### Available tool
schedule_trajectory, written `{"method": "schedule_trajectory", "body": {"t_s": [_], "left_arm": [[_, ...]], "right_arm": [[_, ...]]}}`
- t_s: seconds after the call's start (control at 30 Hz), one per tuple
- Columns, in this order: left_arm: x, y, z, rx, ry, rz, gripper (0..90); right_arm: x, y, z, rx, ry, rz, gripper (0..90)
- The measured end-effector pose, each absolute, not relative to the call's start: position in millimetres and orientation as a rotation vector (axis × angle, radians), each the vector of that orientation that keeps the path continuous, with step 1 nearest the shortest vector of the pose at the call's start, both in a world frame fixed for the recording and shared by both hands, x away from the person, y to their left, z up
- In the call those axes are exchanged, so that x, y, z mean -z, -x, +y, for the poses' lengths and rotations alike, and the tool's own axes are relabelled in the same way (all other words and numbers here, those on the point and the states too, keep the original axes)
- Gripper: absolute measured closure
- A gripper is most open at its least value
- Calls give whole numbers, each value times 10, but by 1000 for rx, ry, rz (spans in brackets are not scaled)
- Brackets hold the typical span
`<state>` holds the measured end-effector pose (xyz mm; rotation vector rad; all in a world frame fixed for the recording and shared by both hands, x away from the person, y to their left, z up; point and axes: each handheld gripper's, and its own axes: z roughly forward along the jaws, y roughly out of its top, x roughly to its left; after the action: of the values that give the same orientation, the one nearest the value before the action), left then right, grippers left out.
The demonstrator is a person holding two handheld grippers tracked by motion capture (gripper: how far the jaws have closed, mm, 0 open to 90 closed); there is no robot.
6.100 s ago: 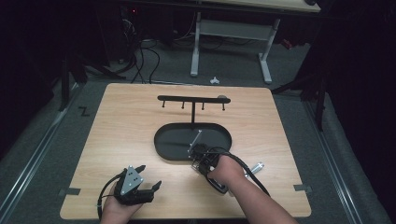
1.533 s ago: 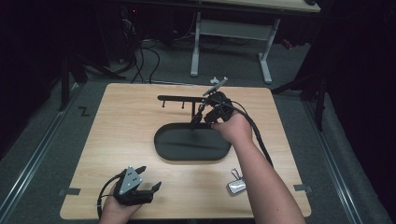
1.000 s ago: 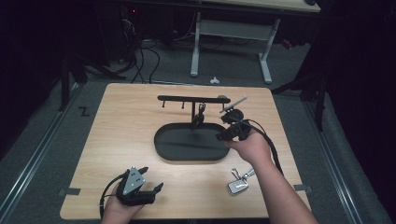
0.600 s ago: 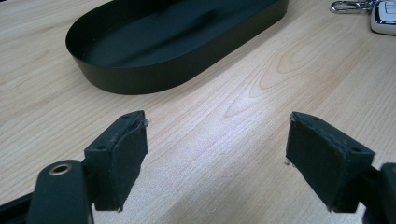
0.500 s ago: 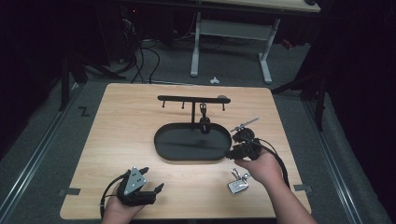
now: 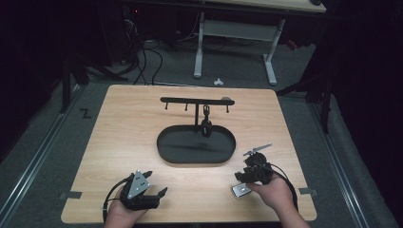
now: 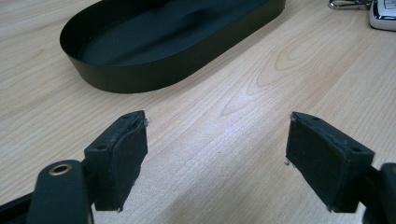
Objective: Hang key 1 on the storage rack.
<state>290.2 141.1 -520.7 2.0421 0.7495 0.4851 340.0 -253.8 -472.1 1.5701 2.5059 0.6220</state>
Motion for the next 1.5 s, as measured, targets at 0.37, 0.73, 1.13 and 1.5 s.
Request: {"method": "schedule_trajectory", "body": {"t_s": [0.37, 0.73, 1.13, 1.5], "left_arm": [[5208, -2898, 1406, -483, -2049, 744, 212], [5209, -2901, 1408, -479, -2045, 743, 211], [5206, -2897, 1403, -479, -2045, 737, 212], [5206, -2901, 1407, -480, -2044, 736, 211]], "right_arm": [[4841, -3366, -2582, -585, -1590, 2522, 532], [4869, -3484, -2548, -491, -1575, 2564, 544], [4900, -3538, -2536, -412, -1573, 2598, 604], [4910, -3500, -2509, -382, -1500, 2607, 735]]}}
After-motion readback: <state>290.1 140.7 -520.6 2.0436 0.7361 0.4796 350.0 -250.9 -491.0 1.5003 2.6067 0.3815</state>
